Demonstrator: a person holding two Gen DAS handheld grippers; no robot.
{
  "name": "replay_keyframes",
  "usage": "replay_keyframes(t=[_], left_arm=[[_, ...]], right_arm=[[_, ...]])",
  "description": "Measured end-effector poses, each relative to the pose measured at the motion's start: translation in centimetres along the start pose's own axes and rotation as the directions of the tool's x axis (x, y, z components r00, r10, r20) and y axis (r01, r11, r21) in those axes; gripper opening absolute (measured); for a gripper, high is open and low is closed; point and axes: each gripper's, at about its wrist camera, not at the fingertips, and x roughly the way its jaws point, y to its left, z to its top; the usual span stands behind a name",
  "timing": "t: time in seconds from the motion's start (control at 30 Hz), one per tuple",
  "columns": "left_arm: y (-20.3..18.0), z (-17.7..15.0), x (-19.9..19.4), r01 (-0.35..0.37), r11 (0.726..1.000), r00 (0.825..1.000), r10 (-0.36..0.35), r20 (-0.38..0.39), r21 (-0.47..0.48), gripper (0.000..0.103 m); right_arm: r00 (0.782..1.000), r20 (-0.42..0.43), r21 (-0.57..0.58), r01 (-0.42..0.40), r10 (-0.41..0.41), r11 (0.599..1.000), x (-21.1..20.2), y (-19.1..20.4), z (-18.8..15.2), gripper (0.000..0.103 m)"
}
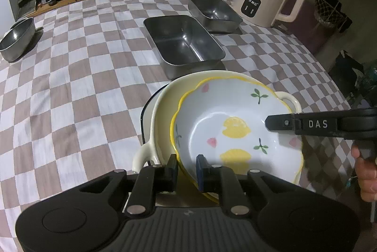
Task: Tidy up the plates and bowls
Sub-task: 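Lower the lemon bowl into the cream bowl with both tools, then open both tools to release the lemon bowl and pull them back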
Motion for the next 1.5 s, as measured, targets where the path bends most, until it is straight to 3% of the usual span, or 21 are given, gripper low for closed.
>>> replay_keyframes(t=[0.33,0.47,0.53,1.23,1.5], left_arm=[[-0.1,0.0,-0.4,-0.015,1.0,1.0,0.015,-0.005,0.008,0.017],[0.0,0.0,-0.5,-0.009,1.0,1.0,0.009,-0.006,0.004,0.017],[0.0,0.0,-0.5,-0.007,1.0,1.0,0.007,-0.008,0.004,0.017],[0.7,0.3,-1.6,0.011,1.0,1.0,-0.011,0.0,-0.022,0.019],[0.5,1.2,-4.4,0.024,1.0,0.995,-0.023,0.092,-0.009,0.052]], right_arm=[[0.999,-0.027,0.016,-0.034,0.034,0.999,0.5,-0.2,0.4,0.012],[0.992,-0.073,0.1,-0.091,0.099,0.991,0.8,-0.9,0.8,0.03],[0.992,-0.083,0.101,-0.088,0.097,0.991,0.9,-0.7,0.8,0.032],[0.997,-0.055,0.026,-0.051,0.053,0.998,-0.3,-0.2,0.9,0.037],[0.997,-0.005,0.03,-0.076,0.076,0.997,-1.5,-0.1,1.1,0.046]])
